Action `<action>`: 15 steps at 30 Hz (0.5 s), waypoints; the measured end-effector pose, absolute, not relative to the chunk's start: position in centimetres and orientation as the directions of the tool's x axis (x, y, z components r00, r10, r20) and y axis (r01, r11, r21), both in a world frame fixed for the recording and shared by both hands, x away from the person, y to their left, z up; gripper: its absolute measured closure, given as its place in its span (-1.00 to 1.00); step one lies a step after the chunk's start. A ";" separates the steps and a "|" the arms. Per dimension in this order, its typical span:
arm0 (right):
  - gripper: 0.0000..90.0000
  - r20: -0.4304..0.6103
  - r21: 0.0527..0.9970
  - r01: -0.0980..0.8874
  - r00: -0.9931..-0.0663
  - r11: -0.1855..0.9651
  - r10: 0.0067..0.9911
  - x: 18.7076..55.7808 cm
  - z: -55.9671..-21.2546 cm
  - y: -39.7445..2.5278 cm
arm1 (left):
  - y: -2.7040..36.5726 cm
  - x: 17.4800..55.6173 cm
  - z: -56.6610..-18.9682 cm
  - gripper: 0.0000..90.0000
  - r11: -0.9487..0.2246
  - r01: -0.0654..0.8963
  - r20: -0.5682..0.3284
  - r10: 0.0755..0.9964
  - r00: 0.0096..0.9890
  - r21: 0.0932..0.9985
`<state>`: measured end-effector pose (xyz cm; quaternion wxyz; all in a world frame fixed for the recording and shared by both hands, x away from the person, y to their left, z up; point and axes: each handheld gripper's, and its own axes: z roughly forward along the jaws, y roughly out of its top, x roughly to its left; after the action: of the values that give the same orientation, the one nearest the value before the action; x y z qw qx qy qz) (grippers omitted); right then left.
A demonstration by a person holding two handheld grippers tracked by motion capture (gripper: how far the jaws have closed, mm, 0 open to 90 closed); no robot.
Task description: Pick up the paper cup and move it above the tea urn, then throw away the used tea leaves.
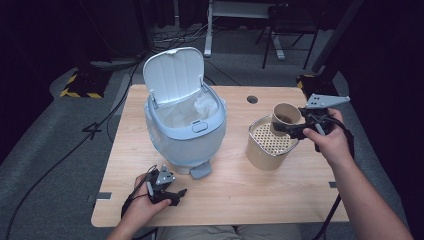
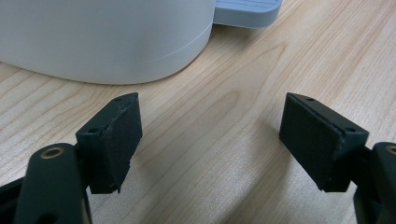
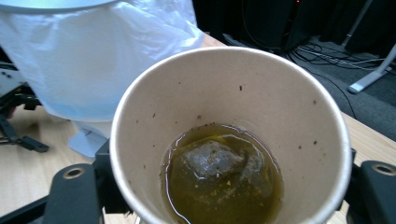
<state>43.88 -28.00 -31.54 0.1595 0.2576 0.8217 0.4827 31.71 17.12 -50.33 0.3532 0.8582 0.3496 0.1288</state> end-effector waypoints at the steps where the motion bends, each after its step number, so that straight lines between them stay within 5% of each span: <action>1: -0.39 -0.014 0.874 0.271 -0.816 0.403 0.578 44.1 -31.6 -28.2 | 17.1 31.7 -50.3 -0.52 -0.506 0.509 -0.026 0.691 0.723 0.696; 8: -0.39 -0.037 0.874 0.258 -0.810 0.412 0.585 44.5 -32.0 -28.7 | 17.1 31.8 -50.3 -0.53 -0.508 0.509 -0.025 0.691 0.723 0.695; 15: -0.39 -0.221 0.839 0.144 -0.792 0.525 0.570 44.3 -32.0 -28.6 | 17.1 31.7 -50.3 -0.53 -0.508 0.508 -0.022 0.692 0.722 0.696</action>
<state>44.27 -28.63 -32.03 0.2428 0.2127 0.8388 0.4384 31.72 17.07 -50.33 0.3523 0.8584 0.3494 0.1306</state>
